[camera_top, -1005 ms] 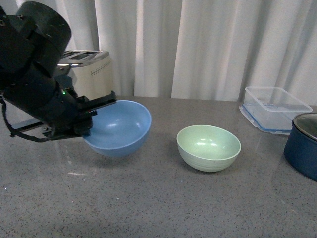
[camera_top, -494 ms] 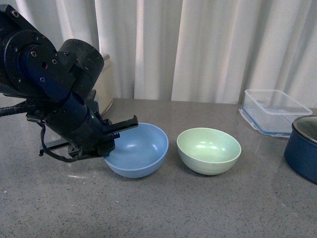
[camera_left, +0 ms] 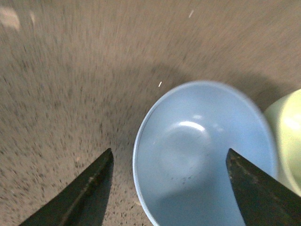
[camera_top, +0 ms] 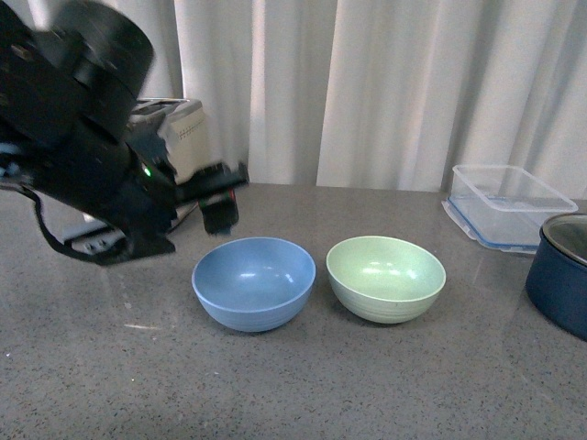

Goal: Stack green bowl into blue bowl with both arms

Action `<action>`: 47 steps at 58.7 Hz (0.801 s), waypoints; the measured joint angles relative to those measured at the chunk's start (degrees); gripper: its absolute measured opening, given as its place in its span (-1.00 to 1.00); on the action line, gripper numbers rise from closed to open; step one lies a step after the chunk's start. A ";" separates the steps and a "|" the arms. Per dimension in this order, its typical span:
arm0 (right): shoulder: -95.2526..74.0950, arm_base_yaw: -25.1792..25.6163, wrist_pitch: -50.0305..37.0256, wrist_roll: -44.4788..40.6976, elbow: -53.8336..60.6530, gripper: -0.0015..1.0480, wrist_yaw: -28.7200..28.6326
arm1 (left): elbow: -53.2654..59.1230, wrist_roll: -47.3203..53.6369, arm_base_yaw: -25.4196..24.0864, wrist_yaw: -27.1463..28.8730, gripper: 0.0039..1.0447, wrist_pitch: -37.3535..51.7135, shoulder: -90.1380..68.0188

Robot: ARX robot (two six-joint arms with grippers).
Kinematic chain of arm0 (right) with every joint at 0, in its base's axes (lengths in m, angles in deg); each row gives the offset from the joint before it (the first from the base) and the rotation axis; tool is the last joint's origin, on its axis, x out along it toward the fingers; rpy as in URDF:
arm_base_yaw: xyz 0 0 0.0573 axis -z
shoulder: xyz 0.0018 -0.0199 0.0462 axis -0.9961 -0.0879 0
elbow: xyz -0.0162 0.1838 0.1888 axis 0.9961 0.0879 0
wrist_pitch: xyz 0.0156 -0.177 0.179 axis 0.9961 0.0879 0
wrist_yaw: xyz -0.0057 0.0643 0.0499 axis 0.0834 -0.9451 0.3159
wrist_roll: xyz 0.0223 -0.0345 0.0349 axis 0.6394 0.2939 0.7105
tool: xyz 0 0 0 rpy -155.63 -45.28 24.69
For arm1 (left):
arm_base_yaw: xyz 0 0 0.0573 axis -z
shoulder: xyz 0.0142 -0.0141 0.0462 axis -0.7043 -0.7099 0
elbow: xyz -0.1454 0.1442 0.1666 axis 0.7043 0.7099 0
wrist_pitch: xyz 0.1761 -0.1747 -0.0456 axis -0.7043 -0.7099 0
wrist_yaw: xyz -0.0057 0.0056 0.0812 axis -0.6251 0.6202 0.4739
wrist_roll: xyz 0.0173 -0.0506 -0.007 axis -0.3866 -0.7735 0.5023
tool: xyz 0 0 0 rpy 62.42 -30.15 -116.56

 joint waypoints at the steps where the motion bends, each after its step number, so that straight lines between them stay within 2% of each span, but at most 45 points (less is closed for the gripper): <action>1: 0.00 0.00 0.00 0.02 0.00 0.81 0.00 | 0.81 0.26 -0.13 0.13 0.44 1.27 1.03; 5: 0.00 0.00 0.00 0.00 0.00 0.81 0.00 | 8.35 5.22 -0.83 0.74 0.72 12.76 10.36; 6: 0.00 0.00 0.00 0.00 0.00 0.81 0.00 | 10.40 7.23 -0.81 2.38 0.73 16.31 12.72; 8: 0.00 0.00 0.00 0.00 0.00 0.81 0.02 | 14.64 11.06 -0.85 7.76 0.60 24.52 17.20; 10: 0.00 0.00 0.00 0.00 0.00 0.81 0.00 | 17.64 13.70 -1.07 10.80 0.50 30.03 20.11; 12: 0.00 0.00 0.00 0.00 0.00 0.81 -0.04 | 21.49 16.41 -1.46 12.02 0.36 35.87 23.39; 16: 0.00 0.00 0.00 0.00 0.00 0.81 -0.02 | 28.13 18.82 -2.40 11.76 0.12 41.75 27.52; 24: 0.00 0.00 0.00 0.00 0.00 0.81 -0.02 | 42.16 20.92 -4.72 9.62 -0.46 45.79 30.93; 32: 0.00 0.00 0.00 0.00 0.00 0.81 -0.02 | 48.41 21.31 -6.05 8.37 -0.91 48.09 36.41; 47: 0.00 0.00 0.00 0.00 0.00 0.81 -0.02 | 58.31 21.66 -8.20 6.29 -0.94 48.98 45.00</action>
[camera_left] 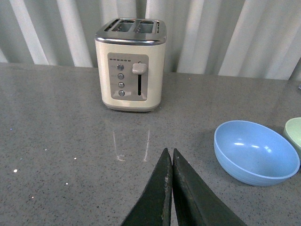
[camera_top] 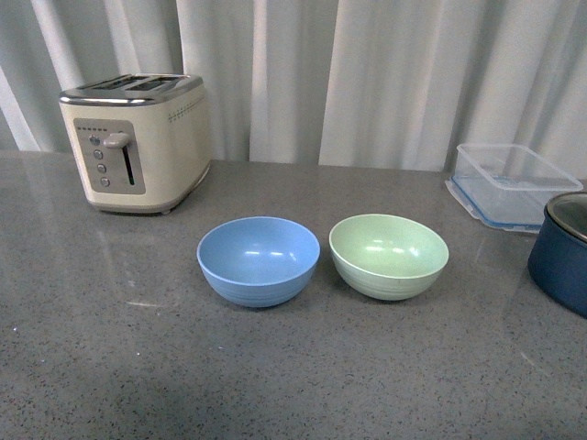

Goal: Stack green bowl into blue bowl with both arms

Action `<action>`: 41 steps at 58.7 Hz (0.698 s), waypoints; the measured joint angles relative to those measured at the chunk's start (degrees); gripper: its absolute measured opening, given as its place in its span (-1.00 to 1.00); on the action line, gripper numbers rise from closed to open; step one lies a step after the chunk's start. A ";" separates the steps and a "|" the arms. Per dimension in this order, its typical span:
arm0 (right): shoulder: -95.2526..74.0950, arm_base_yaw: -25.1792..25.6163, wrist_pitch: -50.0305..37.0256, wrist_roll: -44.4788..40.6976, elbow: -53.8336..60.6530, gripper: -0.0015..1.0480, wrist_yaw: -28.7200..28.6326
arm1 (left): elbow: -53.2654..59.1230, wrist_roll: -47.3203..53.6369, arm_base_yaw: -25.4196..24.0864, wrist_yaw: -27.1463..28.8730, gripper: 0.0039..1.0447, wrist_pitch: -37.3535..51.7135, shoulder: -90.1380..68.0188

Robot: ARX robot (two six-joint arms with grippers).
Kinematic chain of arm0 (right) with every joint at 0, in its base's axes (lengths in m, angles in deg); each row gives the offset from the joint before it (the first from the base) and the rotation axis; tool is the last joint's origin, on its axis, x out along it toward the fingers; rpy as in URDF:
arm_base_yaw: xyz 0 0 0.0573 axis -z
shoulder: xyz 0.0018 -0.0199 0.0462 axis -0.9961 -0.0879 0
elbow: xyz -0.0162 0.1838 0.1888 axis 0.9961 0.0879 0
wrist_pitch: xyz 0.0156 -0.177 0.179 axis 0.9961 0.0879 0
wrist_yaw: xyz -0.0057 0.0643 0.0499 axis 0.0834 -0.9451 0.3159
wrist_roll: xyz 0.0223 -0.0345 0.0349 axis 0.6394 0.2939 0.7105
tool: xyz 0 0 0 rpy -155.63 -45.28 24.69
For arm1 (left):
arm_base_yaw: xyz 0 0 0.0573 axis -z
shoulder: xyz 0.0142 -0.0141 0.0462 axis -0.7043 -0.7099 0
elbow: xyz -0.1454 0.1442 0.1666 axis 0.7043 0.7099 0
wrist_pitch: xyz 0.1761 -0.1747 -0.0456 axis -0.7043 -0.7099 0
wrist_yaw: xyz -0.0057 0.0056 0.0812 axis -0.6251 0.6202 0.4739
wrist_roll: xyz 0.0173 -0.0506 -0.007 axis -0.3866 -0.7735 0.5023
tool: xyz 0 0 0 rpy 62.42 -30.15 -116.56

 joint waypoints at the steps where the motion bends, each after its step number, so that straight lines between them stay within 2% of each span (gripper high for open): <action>1: 0.00 0.00 0.00 0.00 0.00 0.81 0.00 | 0.59 0.00 -0.17 -0.07 -0.94 0.00 0.72; 6: 0.00 0.00 0.00 0.00 0.00 0.81 0.00 | 2.91 0.04 -2.60 -3.65 -0.94 -0.55 3.93; 12: 0.00 0.00 0.00 0.00 0.00 0.81 0.02 | 5.27 0.02 -4.11 -3.89 -0.94 -1.75 7.39; 36: 0.00 0.00 0.00 0.00 0.00 0.81 0.00 | 11.08 0.02 -4.26 -4.09 -0.94 -10.05 21.44; 41: 0.00 0.00 0.00 0.00 0.00 0.81 0.00 | 13.22 0.02 -4.26 -4.11 -0.94 -8.31 22.51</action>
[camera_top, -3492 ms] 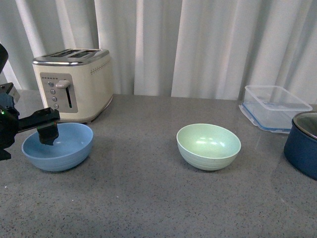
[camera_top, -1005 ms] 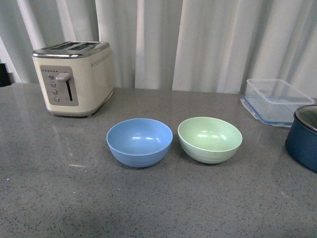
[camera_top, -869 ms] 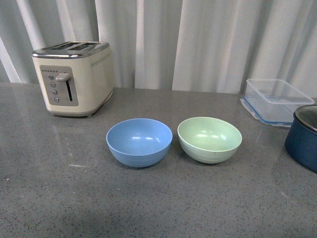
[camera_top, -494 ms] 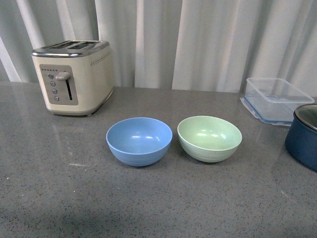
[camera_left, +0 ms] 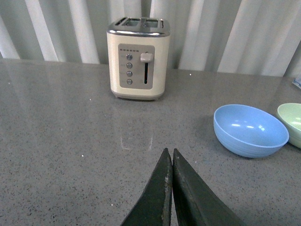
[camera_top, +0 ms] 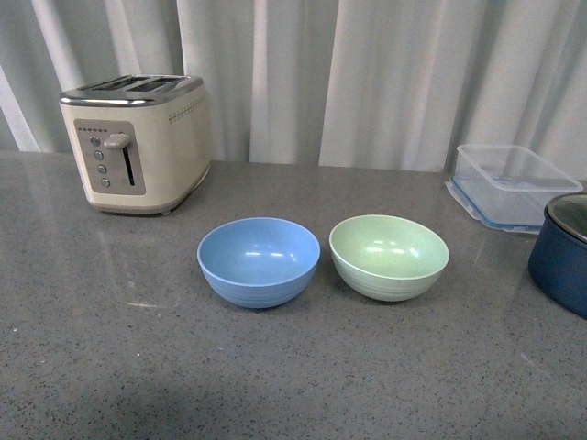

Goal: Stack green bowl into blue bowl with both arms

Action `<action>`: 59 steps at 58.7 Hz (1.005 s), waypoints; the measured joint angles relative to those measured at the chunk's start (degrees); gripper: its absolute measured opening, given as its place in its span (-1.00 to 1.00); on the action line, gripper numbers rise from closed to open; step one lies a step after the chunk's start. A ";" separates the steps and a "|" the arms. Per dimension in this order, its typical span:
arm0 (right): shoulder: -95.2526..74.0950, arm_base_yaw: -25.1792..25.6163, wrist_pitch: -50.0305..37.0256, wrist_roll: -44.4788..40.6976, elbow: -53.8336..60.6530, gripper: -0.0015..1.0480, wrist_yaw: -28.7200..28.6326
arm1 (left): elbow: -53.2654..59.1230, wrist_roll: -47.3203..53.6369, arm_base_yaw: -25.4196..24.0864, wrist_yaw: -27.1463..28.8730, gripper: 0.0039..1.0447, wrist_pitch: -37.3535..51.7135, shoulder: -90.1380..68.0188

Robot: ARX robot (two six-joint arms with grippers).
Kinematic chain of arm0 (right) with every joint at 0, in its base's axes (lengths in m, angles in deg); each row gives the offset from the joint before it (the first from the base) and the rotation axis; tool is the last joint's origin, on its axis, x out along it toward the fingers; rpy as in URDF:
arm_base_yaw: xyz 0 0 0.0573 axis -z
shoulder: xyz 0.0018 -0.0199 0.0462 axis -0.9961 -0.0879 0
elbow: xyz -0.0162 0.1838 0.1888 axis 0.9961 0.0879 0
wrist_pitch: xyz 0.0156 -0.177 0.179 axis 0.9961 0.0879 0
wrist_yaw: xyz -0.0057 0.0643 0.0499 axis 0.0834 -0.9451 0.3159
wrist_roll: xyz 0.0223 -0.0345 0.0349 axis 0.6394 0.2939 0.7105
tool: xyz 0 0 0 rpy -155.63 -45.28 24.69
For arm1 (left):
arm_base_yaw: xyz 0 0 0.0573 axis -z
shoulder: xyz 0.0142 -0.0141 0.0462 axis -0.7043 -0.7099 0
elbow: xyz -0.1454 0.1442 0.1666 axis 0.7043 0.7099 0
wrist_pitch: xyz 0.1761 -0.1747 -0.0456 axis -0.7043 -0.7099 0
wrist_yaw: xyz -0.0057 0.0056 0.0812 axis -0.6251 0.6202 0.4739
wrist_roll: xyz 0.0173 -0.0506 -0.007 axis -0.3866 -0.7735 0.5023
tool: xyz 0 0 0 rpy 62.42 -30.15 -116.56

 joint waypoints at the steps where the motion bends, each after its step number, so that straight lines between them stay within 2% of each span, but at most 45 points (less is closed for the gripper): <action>1: 0.00 0.00 0.00 0.00 0.00 0.81 0.00 | 0.07 0.00 0.00 0.04 -0.94 -0.13 0.22; 25: 0.00 0.00 0.00 0.00 0.00 0.81 0.02 | 0.11 0.02 0.00 -0.02 -0.94 -14.53 15.67; 59: 0.00 0.00 0.00 0.00 0.00 0.81 0.00 | 0.11 0.02 0.00 -0.02 -0.94 -26.38 27.76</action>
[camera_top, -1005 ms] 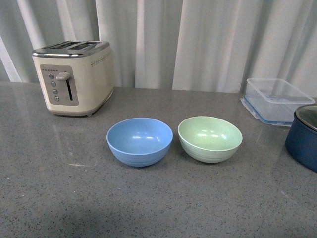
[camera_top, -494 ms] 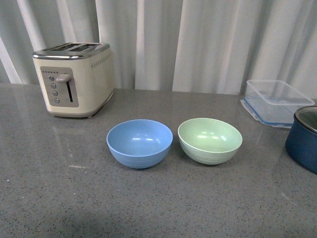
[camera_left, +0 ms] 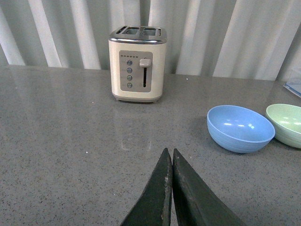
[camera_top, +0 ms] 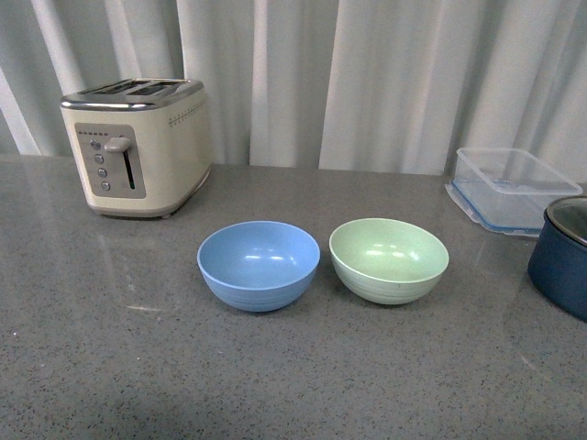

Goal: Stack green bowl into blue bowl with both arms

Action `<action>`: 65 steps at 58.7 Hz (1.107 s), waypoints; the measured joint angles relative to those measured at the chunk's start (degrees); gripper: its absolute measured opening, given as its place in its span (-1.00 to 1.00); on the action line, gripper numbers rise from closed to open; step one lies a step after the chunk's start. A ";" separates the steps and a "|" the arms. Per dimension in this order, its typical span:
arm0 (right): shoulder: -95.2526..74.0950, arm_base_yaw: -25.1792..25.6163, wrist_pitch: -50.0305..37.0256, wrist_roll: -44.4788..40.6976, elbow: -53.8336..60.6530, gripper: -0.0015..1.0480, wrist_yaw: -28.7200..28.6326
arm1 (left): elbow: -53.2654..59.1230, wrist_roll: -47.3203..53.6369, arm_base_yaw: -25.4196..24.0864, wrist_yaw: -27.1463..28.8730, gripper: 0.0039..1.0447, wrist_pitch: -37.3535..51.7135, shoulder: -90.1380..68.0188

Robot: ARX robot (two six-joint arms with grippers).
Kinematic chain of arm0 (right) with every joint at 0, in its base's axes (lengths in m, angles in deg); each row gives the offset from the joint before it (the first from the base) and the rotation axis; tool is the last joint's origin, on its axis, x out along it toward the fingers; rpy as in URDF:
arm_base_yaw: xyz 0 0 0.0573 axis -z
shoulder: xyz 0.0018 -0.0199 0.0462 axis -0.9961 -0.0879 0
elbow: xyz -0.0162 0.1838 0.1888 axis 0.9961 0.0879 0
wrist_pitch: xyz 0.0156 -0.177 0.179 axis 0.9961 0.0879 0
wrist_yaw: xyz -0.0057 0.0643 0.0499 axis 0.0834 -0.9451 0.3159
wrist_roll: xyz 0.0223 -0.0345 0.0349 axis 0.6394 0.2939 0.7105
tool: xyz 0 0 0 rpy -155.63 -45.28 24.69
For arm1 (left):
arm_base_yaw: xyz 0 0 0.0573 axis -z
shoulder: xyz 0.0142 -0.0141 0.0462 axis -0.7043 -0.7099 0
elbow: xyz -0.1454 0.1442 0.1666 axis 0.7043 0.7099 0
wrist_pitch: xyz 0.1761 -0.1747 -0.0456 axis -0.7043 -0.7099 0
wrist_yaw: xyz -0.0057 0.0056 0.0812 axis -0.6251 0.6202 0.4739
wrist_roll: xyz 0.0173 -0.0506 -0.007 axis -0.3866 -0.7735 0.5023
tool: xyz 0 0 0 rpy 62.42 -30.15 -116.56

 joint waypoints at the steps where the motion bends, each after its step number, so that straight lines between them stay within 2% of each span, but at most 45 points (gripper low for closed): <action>1: 0.00 0.00 0.00 0.00 0.00 0.81 0.00 | 0.02 0.00 0.00 0.00 -0.94 -0.31 0.26; 11: 0.00 0.00 0.00 0.00 0.00 0.81 0.00 | 0.00 0.00 0.00 0.00 -0.94 -3.04 3.02; 17: 0.00 0.00 0.00 0.02 0.00 0.81 0.02 | 0.00 0.00 0.00 -0.09 -0.94 -11.93 10.12; 29: 0.00 0.00 0.00 0.00 0.00 0.81 0.00 | 0.00 0.00 0.00 -0.09 -0.94 -12.52 12.11; 31: 0.00 0.00 0.00 0.00 0.00 0.81 0.00 | 0.00 -0.02 0.00 -0.09 -0.88 -12.52 12.11; 52: 0.00 0.00 0.00 0.00 0.00 0.81 0.00 | 0.00 -0.02 0.00 -0.09 0.36 -12.55 12.11; 56: -2.62 -0.96 5.49 -3.43 -1.70 0.81 2.36 | 0.00 -0.02 0.00 -0.07 0.70 -12.55 12.11; 58: -5.62 -1.79 5.31 -4.79 -2.05 0.81 3.41 | 0.00 0.00 0.00 -0.07 0.87 -12.55 12.11; 65: -16.31 -3.58 -1.92 -5.44 -4.81 0.81 3.87 | 0.00 0.11 0.00 -0.07 0.87 -12.55 12.11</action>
